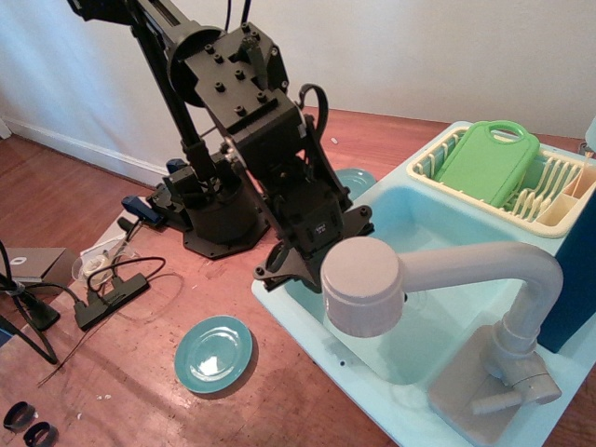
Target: Put cup from anywhere into sink
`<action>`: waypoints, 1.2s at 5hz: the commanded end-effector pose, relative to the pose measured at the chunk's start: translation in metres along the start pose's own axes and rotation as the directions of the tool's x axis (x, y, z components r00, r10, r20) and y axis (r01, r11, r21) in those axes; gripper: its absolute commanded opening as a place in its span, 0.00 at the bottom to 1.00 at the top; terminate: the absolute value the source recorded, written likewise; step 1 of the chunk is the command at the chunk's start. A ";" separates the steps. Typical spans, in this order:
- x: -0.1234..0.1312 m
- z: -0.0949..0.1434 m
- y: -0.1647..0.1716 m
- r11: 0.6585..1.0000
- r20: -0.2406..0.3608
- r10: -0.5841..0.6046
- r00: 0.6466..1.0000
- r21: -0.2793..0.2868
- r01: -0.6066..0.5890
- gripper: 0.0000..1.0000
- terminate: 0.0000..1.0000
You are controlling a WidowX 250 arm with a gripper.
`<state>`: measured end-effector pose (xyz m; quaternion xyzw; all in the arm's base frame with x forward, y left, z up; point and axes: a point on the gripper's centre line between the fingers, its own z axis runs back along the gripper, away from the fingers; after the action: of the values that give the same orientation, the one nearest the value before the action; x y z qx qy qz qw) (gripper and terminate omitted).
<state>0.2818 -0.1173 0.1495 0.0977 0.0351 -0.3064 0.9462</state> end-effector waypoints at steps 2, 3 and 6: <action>0.001 0.021 0.030 0.999 0.032 0.027 0.999 0.020 -0.028 1.00 0.00; -0.014 0.044 0.026 0.997 0.011 0.068 0.998 0.036 -0.069 1.00 0.00; -0.014 0.044 0.026 0.997 0.011 0.068 0.998 0.036 -0.069 1.00 0.00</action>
<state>0.2832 -0.1035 0.1796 0.1192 0.0549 -0.2847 0.9496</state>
